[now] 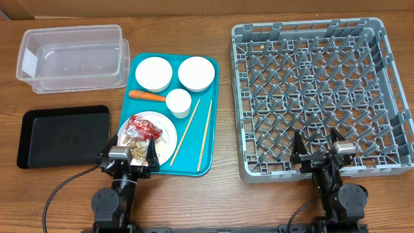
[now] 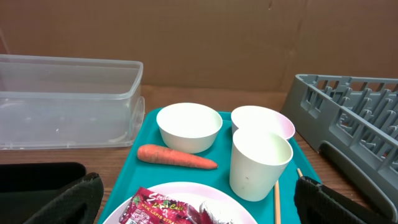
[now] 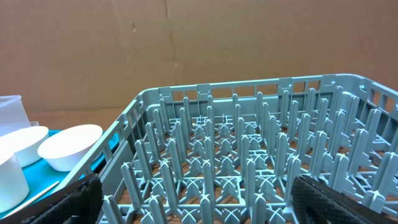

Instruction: Sort waste into correct bins and load items into the dishwasher

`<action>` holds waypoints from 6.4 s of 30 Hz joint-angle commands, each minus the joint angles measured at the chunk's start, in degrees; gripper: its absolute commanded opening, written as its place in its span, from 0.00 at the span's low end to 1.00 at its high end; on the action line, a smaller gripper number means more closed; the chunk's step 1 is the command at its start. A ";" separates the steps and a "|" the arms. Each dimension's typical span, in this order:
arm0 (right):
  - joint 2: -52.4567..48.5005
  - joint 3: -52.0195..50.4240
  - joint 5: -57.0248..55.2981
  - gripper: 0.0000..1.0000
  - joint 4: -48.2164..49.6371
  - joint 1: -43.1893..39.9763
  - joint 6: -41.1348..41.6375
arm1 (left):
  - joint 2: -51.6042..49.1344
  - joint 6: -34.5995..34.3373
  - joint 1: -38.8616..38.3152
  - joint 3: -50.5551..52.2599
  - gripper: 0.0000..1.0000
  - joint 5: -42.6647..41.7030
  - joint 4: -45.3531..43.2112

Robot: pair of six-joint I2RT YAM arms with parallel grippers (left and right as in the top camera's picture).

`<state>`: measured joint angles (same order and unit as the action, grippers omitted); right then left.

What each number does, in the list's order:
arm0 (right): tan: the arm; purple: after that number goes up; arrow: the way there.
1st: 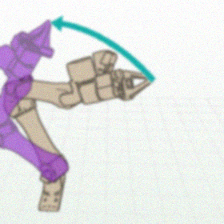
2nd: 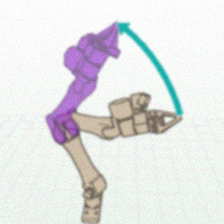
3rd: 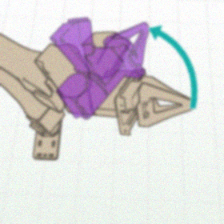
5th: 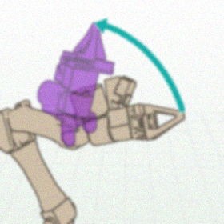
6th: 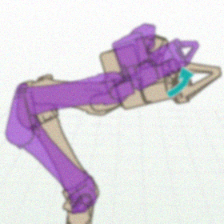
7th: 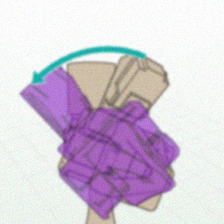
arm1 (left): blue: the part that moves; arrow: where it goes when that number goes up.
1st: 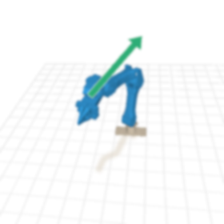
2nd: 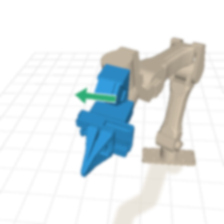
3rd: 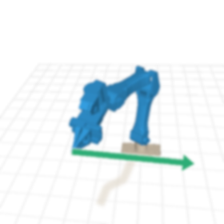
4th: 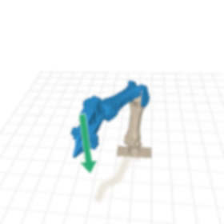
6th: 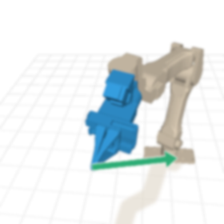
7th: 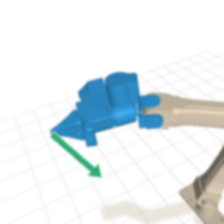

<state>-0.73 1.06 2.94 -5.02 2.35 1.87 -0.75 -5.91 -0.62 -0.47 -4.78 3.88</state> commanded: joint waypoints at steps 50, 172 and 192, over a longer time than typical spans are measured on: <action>0.57 -0.61 -0.35 1.00 0.39 0.33 -0.15 | 0.50 0.81 0.31 0.20 1.00 -0.76 0.09; -54.62 55.23 -5.05 1.00 -40.85 0.15 3.17 | -105.98 -8.50 -9.42 -77.48 0.04 -2.82 36.52; -65.26 55.23 46.69 1.00 -24.15 0.15 -10.88 | -105.85 -3.91 -11.98 -93.33 0.04 -68.67 35.85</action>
<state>-63.70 54.57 22.63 -33.23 2.28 0.62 -107.00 -11.38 -11.25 -92.68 -61.39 40.03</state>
